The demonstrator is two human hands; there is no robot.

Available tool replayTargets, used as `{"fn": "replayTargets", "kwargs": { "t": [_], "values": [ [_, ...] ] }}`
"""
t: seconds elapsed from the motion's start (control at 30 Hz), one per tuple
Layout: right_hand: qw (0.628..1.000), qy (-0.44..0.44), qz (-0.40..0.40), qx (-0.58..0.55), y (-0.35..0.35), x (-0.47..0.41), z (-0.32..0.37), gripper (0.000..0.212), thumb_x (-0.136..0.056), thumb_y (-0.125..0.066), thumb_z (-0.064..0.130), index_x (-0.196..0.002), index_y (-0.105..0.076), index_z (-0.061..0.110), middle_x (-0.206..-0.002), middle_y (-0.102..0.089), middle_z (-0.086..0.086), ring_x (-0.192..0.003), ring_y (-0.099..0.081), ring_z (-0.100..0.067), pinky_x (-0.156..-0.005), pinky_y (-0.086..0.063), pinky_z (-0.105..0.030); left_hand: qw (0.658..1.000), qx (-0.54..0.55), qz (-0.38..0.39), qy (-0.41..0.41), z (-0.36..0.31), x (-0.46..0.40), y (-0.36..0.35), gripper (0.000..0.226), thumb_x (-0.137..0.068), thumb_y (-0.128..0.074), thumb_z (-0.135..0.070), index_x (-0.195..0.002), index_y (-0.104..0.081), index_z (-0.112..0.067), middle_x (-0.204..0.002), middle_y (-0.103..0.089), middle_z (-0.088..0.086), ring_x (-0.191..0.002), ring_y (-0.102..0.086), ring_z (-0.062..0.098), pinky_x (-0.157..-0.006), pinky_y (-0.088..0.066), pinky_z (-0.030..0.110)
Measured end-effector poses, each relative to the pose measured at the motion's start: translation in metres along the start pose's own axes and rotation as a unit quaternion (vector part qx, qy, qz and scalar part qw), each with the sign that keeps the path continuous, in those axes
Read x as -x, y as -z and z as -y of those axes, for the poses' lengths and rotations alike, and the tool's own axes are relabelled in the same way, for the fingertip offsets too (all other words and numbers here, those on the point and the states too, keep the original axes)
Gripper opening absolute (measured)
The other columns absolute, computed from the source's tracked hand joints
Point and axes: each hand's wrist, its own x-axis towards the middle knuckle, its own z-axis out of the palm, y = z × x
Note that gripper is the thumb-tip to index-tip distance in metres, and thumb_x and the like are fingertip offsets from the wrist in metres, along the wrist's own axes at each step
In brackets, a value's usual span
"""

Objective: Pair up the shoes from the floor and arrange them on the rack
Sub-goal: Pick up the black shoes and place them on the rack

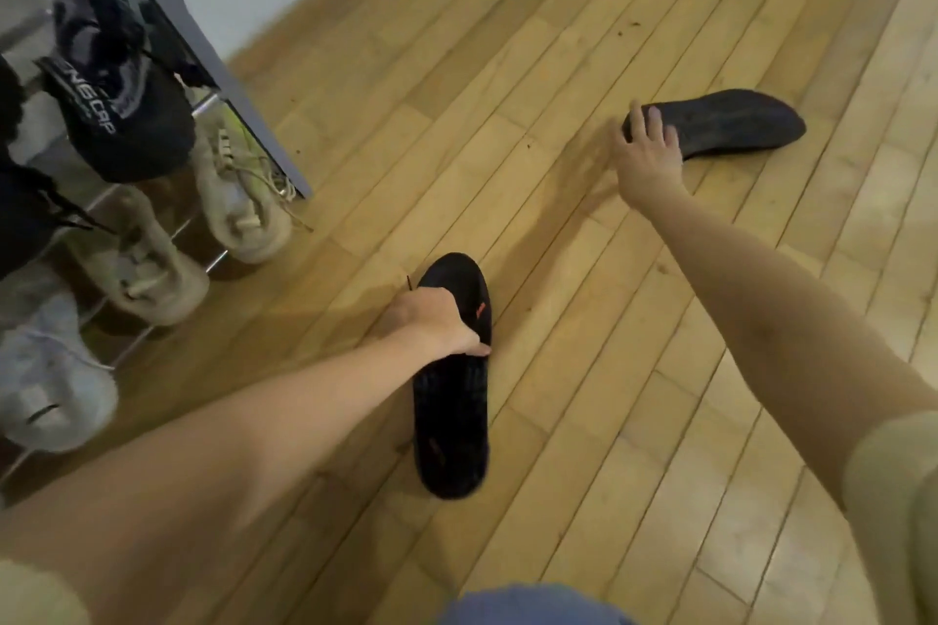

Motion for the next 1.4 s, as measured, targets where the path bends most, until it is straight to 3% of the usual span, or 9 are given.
{"fn": "replayTargets", "kwargs": {
  "t": [0.33, 0.57, 0.7, 0.8, 0.9, 1.0, 1.1, 1.17, 1.4],
  "values": [
    [0.991, 0.009, 0.016, 0.135, 0.014, -0.032, 0.011, 0.045, -0.090, -0.061, 0.015, -0.133, -0.050, 0.006, -0.134, -0.047, -0.016, -0.130, -0.038, -0.035, -0.114, -0.025, -0.046, 0.997, 0.009, -0.071, 0.010, 0.003, -0.001, -0.014, 0.064, -0.055, -0.073, -0.073, -0.064, -0.054, -0.013, -0.063, -0.059, -0.001, -0.055, -0.056, 0.014, -0.045, -0.042, 0.022],
    [0.978, 0.137, -0.150, -0.046, 0.052, 0.060, 0.087, 0.079, -0.070, -0.072, 0.002, -0.140, -0.038, 0.009, -0.148, -0.033, -0.018, -0.140, -0.025, -0.037, -0.117, -0.018, -0.048, 0.995, 0.047, -0.085, 0.027, 0.005, 0.011, -0.015, 0.069, -0.055, -0.070, -0.077, -0.070, -0.057, -0.011, -0.069, -0.061, 0.000, -0.064, -0.064, 0.017, -0.043, -0.041, 0.023],
    [0.937, 0.091, -0.281, -0.188, 0.063, 0.130, 0.099, 0.073, -0.069, -0.069, 0.003, -0.136, -0.042, 0.012, -0.142, -0.040, -0.017, -0.134, -0.030, -0.036, -0.110, -0.032, -0.047, 0.975, 0.186, -0.052, 0.114, 0.016, 0.021, -0.037, 0.121, -0.052, -0.072, -0.076, -0.138, -0.034, -0.001, -0.136, -0.047, 0.018, -0.122, -0.051, 0.033, -0.086, -0.051, 0.040],
    [0.907, -0.008, -0.317, -0.276, 0.049, 0.177, 0.092, 0.067, -0.074, -0.068, 0.013, -0.133, -0.037, 0.014, -0.135, -0.034, -0.015, -0.125, -0.034, -0.033, -0.100, -0.043, -0.044, 0.959, 0.231, 0.004, 0.165, 0.017, 0.039, -0.050, 0.146, -0.044, -0.075, -0.077, -0.149, -0.010, 0.001, -0.153, -0.024, 0.021, -0.140, -0.028, 0.037, -0.108, -0.035, 0.044],
    [0.891, -0.133, -0.243, -0.360, 0.028, 0.221, 0.085, 0.082, -0.072, -0.073, 0.023, -0.139, -0.025, 0.018, -0.132, -0.034, -0.017, -0.121, -0.030, -0.028, -0.085, -0.046, -0.035, 0.946, 0.267, 0.078, 0.164, 0.017, 0.051, -0.061, 0.154, -0.032, -0.078, -0.076, -0.150, -0.013, -0.002, -0.154, -0.023, 0.018, -0.141, -0.026, 0.035, -0.112, -0.032, 0.043],
    [0.843, -0.252, -0.104, -0.464, 0.005, 0.254, 0.082, 0.106, -0.066, -0.078, 0.041, -0.147, -0.012, 0.022, -0.134, -0.030, -0.017, -0.122, -0.034, -0.031, -0.087, -0.048, -0.039, 0.935, 0.319, 0.080, 0.135, 0.026, 0.050, -0.069, 0.144, -0.016, -0.072, -0.070, -0.142, -0.037, -0.010, -0.147, -0.039, 0.011, -0.137, -0.036, 0.031, -0.107, -0.041, 0.042],
    [0.810, -0.292, -0.004, -0.509, -0.009, 0.274, 0.084, 0.109, -0.068, -0.078, 0.045, -0.150, -0.014, 0.011, -0.140, -0.036, -0.019, -0.131, -0.031, -0.039, -0.105, -0.040, -0.049, 0.918, 0.375, 0.055, 0.115, 0.037, 0.066, -0.051, 0.130, -0.034, -0.082, -0.061, -0.143, -0.035, -0.006, -0.148, -0.039, 0.012, -0.136, -0.038, 0.031, -0.106, -0.041, 0.041],
    [0.808, -0.271, -0.002, -0.522, -0.007, 0.276, 0.088, 0.097, -0.068, -0.074, 0.048, -0.144, -0.027, 0.010, -0.134, -0.047, -0.013, -0.128, -0.036, -0.037, -0.107, -0.036, -0.050, 0.908, 0.405, 0.027, 0.101, 0.049, 0.074, -0.032, 0.104, -0.054, -0.085, -0.048, -0.138, -0.042, -0.004, -0.138, -0.049, 0.012, -0.127, -0.046, 0.030, -0.100, -0.044, 0.036],
    [0.725, -0.267, -0.089, -0.629, 0.055, 0.260, 0.113, 0.089, -0.062, -0.059, 0.076, -0.131, -0.043, 0.023, -0.122, -0.058, 0.000, -0.121, -0.048, -0.030, -0.101, -0.044, -0.050, 0.906, 0.408, -0.110, 0.020, 0.098, 0.135, 0.059, 0.044, -0.058, -0.084, -0.035, -0.087, -0.061, -0.009, -0.095, -0.063, 0.006, -0.090, -0.058, 0.022, -0.067, -0.044, 0.028]
  ]
}}
